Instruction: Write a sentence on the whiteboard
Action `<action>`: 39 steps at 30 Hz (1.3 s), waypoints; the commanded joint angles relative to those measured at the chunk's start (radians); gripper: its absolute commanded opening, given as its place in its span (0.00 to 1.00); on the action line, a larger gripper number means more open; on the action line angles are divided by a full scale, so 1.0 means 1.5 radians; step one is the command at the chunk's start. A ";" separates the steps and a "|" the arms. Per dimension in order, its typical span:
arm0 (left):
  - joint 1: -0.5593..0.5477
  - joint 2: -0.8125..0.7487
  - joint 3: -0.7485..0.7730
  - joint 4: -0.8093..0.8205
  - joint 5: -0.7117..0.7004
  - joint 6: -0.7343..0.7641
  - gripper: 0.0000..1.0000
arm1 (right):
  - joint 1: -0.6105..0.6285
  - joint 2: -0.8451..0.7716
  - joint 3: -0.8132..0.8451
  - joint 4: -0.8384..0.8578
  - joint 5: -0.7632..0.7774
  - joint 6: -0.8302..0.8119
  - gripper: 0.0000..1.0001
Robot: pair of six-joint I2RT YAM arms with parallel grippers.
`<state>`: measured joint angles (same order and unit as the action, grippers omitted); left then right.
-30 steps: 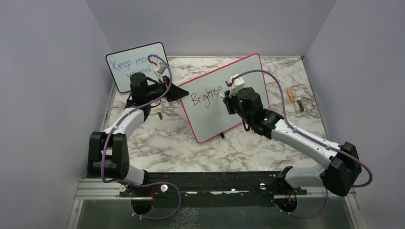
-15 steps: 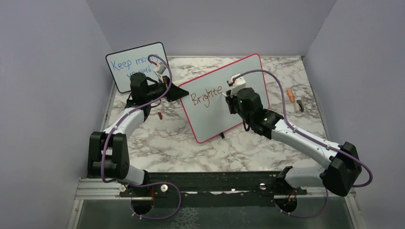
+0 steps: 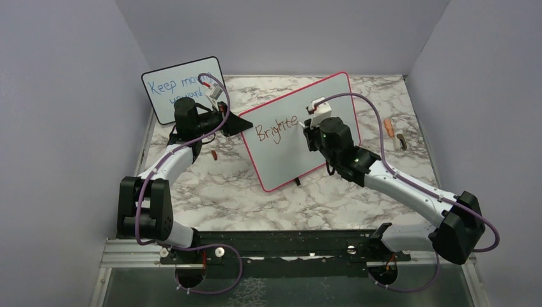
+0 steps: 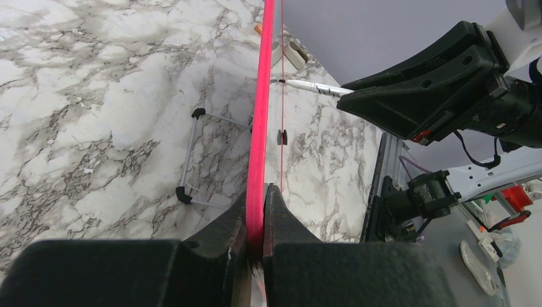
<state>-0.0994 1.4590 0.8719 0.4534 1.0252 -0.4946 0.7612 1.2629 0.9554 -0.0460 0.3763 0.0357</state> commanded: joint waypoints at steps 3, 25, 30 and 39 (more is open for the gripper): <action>-0.012 0.028 -0.011 -0.064 -0.023 0.055 0.00 | -0.011 -0.005 0.025 0.047 -0.004 -0.007 0.01; -0.012 0.031 -0.009 -0.066 -0.022 0.057 0.00 | -0.020 0.031 0.036 0.048 -0.010 -0.012 0.01; -0.012 0.031 -0.009 -0.066 -0.023 0.057 0.00 | -0.020 0.022 0.023 0.023 -0.006 -0.005 0.01; -0.012 0.031 -0.009 -0.066 -0.023 0.057 0.00 | -0.020 -0.001 -0.007 -0.023 -0.001 0.014 0.01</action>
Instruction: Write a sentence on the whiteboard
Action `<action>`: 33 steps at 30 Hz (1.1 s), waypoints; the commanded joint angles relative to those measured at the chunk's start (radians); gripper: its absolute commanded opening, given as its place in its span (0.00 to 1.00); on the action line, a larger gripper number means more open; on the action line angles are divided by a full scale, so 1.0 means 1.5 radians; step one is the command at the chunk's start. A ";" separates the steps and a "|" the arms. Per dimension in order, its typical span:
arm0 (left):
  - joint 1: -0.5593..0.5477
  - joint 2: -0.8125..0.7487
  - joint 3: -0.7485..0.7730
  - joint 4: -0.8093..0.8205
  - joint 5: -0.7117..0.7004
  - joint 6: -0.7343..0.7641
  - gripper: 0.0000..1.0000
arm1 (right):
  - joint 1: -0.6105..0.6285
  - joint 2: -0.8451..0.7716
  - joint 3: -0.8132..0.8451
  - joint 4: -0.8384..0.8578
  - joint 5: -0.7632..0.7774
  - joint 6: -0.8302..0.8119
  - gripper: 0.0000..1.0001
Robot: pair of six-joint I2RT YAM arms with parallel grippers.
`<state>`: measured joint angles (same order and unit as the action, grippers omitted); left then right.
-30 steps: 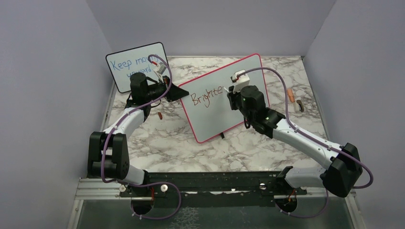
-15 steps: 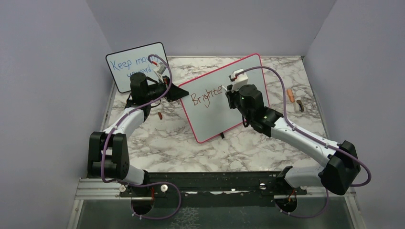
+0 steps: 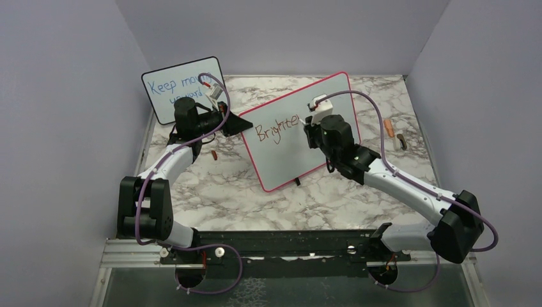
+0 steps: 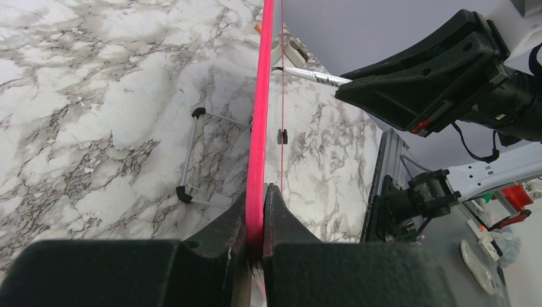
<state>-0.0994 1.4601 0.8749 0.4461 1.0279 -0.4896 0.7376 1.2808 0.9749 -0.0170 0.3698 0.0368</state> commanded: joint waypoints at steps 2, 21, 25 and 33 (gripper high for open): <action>-0.012 0.030 -0.011 -0.061 -0.025 0.053 0.00 | -0.004 -0.015 -0.024 -0.048 0.002 0.017 0.01; -0.012 0.029 -0.011 -0.062 -0.024 0.053 0.00 | -0.004 -0.011 -0.024 -0.002 -0.002 0.022 0.01; -0.012 0.029 -0.011 -0.062 -0.024 0.054 0.00 | -0.004 -0.007 -0.018 0.023 0.000 0.020 0.01; -0.012 0.029 -0.010 -0.064 -0.024 0.055 0.00 | -0.007 0.005 -0.005 0.045 0.006 0.009 0.01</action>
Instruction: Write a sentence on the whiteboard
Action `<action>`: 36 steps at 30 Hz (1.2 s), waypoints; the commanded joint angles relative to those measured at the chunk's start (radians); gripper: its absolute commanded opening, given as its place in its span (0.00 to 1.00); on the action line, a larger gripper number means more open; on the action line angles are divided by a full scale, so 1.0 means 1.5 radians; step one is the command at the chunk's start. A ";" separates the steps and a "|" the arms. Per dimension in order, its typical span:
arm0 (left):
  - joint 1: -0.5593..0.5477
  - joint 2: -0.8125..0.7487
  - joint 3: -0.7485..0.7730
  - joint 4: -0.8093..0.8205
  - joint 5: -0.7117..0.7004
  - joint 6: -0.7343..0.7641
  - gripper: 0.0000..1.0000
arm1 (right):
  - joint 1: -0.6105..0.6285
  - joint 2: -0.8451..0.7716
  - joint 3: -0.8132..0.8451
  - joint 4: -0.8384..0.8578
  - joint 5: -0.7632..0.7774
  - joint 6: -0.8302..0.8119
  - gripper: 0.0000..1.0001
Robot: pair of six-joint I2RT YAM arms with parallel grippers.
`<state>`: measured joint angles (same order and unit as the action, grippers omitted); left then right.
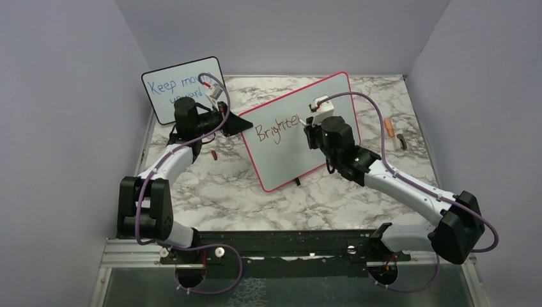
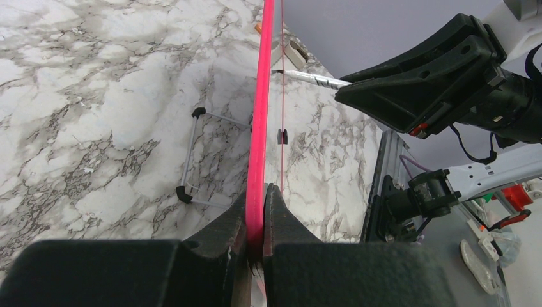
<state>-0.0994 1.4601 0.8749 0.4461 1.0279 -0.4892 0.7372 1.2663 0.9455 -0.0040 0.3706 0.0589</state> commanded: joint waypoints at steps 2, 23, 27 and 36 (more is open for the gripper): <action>-0.012 0.029 -0.010 -0.065 -0.024 0.056 0.00 | -0.009 0.016 0.013 0.044 0.006 -0.007 0.01; -0.012 0.029 -0.008 -0.070 -0.026 0.059 0.00 | -0.024 0.008 0.012 0.023 0.025 0.001 0.01; -0.012 0.030 -0.008 -0.071 -0.027 0.059 0.00 | -0.025 -0.002 0.006 0.018 0.025 0.003 0.01; -0.012 0.028 -0.006 -0.074 -0.029 0.061 0.00 | -0.024 -0.043 0.008 0.027 0.002 -0.005 0.01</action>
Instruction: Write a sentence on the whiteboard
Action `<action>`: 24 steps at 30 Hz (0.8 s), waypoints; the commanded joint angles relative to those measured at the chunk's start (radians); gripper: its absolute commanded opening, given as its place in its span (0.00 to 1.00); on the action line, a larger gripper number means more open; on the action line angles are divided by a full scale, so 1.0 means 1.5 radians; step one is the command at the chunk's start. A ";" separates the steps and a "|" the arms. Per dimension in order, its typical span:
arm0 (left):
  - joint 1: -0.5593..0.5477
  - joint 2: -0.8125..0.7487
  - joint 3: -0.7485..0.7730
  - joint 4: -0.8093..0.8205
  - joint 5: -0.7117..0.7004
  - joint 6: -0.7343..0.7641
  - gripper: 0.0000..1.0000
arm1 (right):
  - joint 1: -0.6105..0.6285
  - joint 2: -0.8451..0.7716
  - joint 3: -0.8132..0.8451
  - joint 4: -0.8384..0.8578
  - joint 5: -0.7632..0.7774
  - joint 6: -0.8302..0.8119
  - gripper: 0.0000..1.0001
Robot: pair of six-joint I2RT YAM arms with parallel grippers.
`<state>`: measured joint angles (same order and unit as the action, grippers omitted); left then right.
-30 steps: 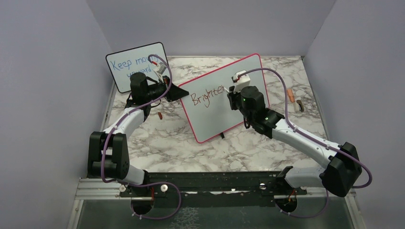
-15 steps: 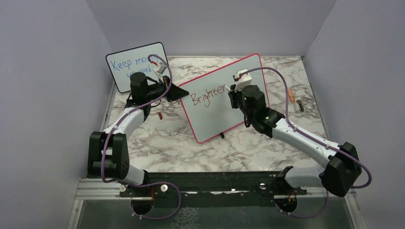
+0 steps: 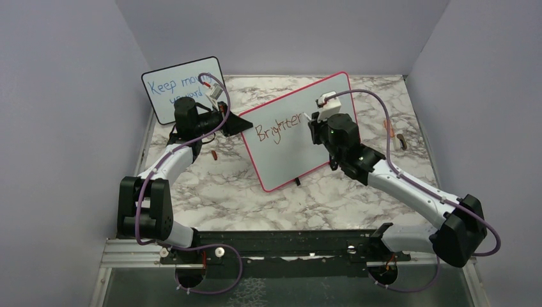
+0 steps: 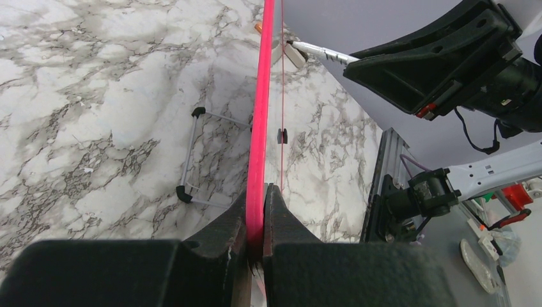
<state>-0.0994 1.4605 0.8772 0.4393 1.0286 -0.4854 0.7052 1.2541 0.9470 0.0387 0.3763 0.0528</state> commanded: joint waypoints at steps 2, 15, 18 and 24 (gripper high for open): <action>-0.012 0.027 -0.008 -0.071 -0.029 0.060 0.00 | -0.003 -0.041 0.006 -0.006 0.001 -0.004 0.01; -0.012 0.025 -0.005 -0.084 -0.033 0.068 0.00 | -0.027 -0.076 -0.018 -0.023 0.014 -0.014 0.01; -0.012 0.023 -0.004 -0.086 -0.033 0.069 0.00 | -0.042 -0.082 -0.023 -0.023 0.001 -0.007 0.01; -0.012 0.022 -0.002 -0.091 -0.034 0.072 0.00 | -0.061 -0.091 -0.031 -0.022 -0.021 0.004 0.01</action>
<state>-0.0998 1.4601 0.8886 0.4110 1.0290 -0.4706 0.6262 1.1435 0.9165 0.0048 0.3717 0.0471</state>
